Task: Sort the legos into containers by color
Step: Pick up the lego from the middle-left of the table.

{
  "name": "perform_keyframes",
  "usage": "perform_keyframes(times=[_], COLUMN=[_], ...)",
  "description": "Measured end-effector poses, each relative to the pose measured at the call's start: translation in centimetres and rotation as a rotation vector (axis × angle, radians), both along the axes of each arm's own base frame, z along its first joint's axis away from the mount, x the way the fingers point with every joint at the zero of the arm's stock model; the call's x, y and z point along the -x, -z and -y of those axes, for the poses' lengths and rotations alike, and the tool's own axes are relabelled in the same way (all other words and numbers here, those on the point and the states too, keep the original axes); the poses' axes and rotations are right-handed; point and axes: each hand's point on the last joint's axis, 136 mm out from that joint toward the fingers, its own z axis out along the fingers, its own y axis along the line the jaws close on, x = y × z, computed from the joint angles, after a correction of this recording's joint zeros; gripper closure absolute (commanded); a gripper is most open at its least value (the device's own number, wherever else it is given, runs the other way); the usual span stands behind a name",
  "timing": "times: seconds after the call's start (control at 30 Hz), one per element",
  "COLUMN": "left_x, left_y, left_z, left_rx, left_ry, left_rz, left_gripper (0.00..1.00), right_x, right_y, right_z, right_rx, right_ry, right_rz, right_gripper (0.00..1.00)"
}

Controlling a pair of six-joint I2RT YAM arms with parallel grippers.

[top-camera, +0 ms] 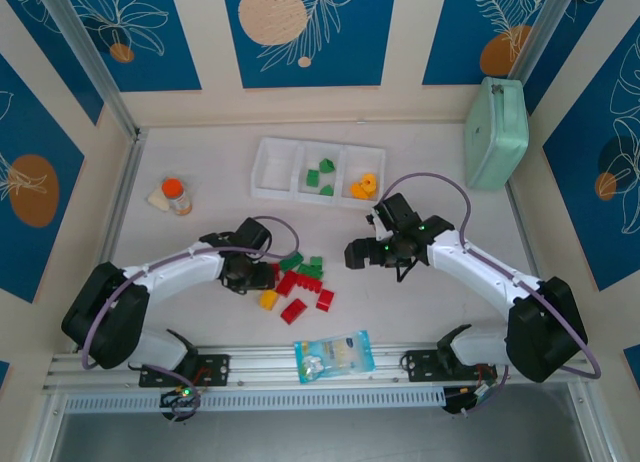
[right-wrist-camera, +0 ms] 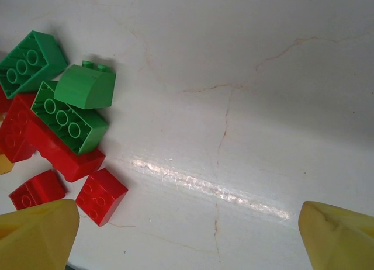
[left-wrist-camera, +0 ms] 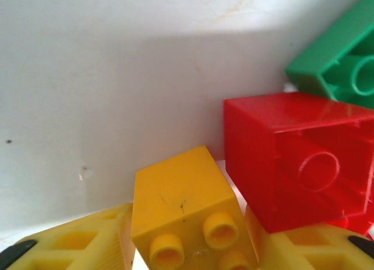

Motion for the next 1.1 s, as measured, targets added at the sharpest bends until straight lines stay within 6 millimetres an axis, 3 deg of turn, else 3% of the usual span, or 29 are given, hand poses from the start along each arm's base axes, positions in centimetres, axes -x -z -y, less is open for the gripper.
perform_keyframes(times=[0.13, 0.27, 0.53, 0.9, 1.1], left_x=[-0.3, -0.6, -1.5, -1.3, -1.3], left_y=[0.5, 0.3, 0.0, 0.3, -0.9], left_z=[-1.3, -2.1, -2.0, -2.1, -2.0], left_rx=[-0.003, 0.005, 0.021, 0.019, 0.038], left_ry=[-0.044, -0.062, -0.063, -0.054, -0.049], left_rz=[-0.001, 0.021, 0.052, 0.049, 0.083], left_gripper=[0.34, 0.33, 0.41, 0.62, 0.69], right_x=[0.1, 0.2, 0.2, 0.2, -0.6], right_y=[0.1, 0.0, 0.0, -0.2, -1.1], right_z=[-0.2, -0.2, -0.4, -0.3, 0.5], right_rx=[0.004, 0.009, 0.018, 0.035, 0.079], right_ry=[-0.008, -0.011, -0.017, -0.017, 0.005], right_rz=[-0.002, 0.000, 0.004, 0.004, 0.045], right_gripper=[0.03, 0.04, 0.04, 0.04, 0.04])
